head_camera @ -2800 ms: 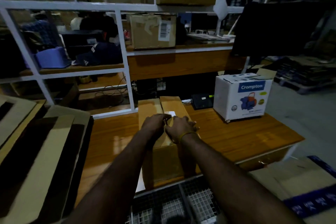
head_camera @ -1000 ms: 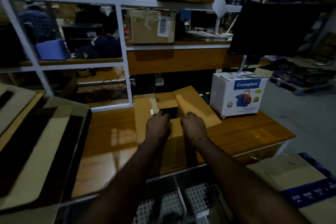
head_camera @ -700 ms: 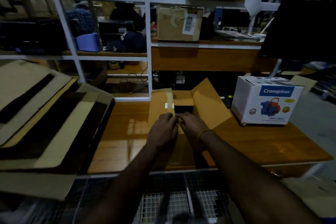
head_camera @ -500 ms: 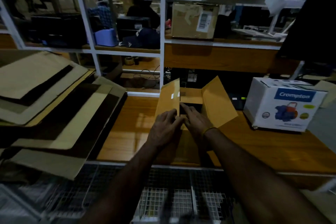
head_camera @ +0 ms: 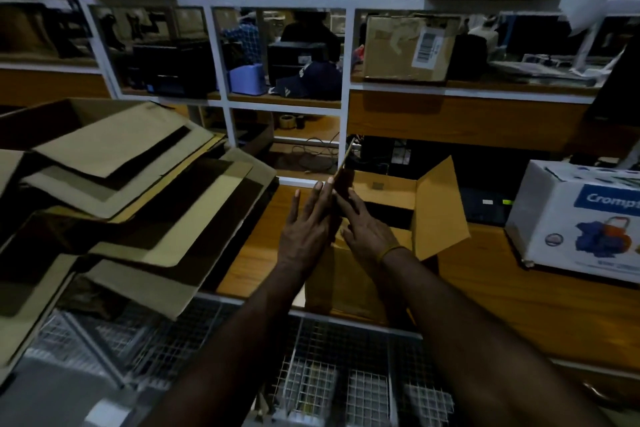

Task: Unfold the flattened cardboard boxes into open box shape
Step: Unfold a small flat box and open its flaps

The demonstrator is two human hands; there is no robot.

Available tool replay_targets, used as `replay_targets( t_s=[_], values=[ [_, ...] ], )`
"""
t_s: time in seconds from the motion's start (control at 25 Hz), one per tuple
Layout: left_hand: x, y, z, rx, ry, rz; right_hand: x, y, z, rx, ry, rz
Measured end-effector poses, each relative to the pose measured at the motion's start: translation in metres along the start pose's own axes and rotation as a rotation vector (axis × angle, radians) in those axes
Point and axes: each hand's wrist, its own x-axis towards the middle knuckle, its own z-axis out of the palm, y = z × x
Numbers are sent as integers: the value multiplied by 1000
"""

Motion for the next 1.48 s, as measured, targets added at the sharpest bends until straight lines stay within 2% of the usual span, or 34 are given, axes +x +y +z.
replay_targets(
  t_s=[0.2, 0.44, 0.76, 0.88, 1.0, 1.08, 1.2, 1.32, 1.48],
  values=[
    [-6, -10, 6, 66, -56, -121, 11, -14, 4, -31, -96, -13],
    [-10, -18, 17, 42, -273, -244, 31, -25, 9, -110, -305, 69],
    [5, -34, 31, -187, -350, -215, 41, -25, 23, -78, -255, 130],
    [24, -40, 37, -188, -420, -166, 40, -25, 25, -48, -206, 172],
    [39, -45, 47, -166, -430, -62, 41, -20, 29, 2, -153, 260],
    [47, -47, 57, -231, -447, 29, 45, -16, 31, 27, -138, 319],
    [64, -49, 70, -308, -538, 183, 52, -9, 34, 39, -128, 423],
    [85, -49, 76, -242, -638, 262, 59, -4, 36, 42, -117, 523],
    [106, -47, 87, -97, -551, 400, 65, 6, 41, 27, -119, 582]
  ],
)
